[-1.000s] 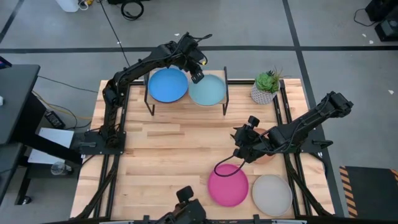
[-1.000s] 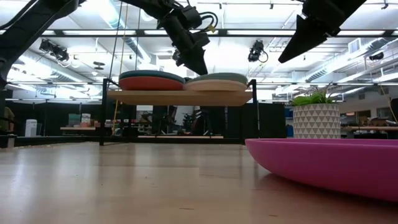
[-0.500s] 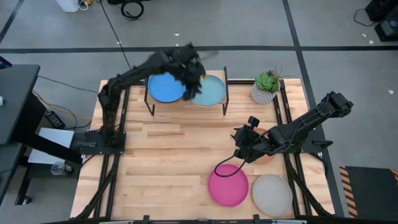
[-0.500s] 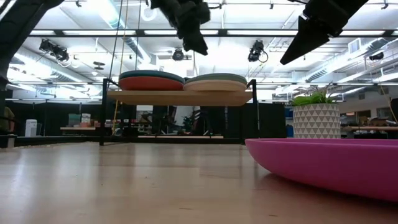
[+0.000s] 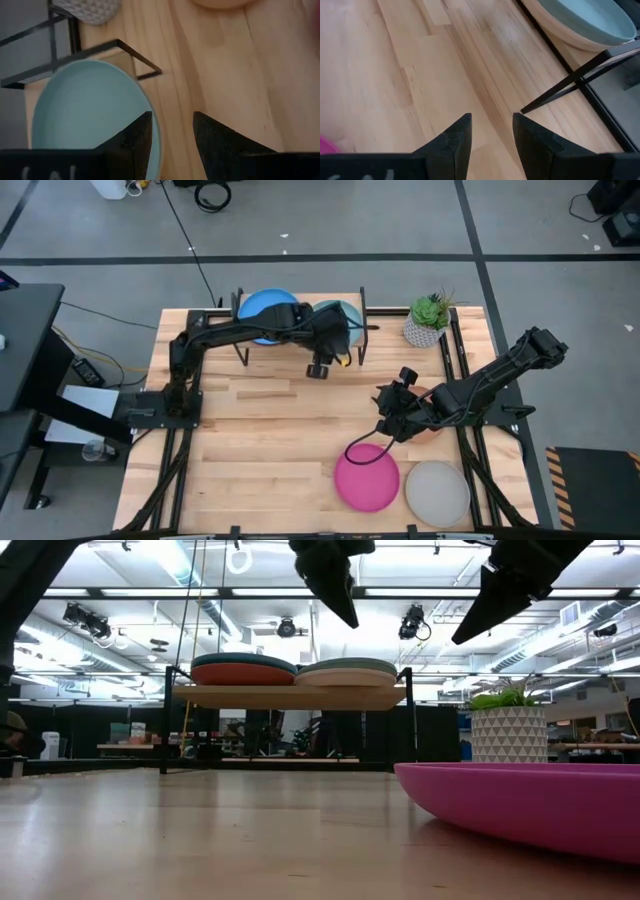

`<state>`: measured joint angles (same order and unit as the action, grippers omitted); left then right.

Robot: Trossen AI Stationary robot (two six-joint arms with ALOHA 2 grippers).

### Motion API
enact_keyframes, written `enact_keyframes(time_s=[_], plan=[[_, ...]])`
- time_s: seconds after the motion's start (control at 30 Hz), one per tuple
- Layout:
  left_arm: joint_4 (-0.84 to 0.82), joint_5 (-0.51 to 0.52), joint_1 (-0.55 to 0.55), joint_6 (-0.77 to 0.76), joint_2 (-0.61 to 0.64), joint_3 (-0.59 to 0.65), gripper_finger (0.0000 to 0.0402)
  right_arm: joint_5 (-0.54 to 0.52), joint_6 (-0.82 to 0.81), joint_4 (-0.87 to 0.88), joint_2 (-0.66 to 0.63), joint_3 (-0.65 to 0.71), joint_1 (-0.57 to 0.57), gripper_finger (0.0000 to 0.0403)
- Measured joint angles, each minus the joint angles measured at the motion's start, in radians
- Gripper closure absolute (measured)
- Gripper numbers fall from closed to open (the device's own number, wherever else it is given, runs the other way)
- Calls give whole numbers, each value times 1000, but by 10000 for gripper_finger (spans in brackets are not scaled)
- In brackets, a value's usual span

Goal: Place and stack plates onto a shelf
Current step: Stack the brown plate on top of the light blue plate on the shelf

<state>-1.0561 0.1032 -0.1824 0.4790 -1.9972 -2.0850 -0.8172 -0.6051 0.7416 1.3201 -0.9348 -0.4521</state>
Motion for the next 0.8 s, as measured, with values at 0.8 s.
enact_keyframes(time_s=[0.8], plan=[[46, 25, -63, -12, -63, 0, 251, -25, -5, 35, -8, 0, -12, 254]])
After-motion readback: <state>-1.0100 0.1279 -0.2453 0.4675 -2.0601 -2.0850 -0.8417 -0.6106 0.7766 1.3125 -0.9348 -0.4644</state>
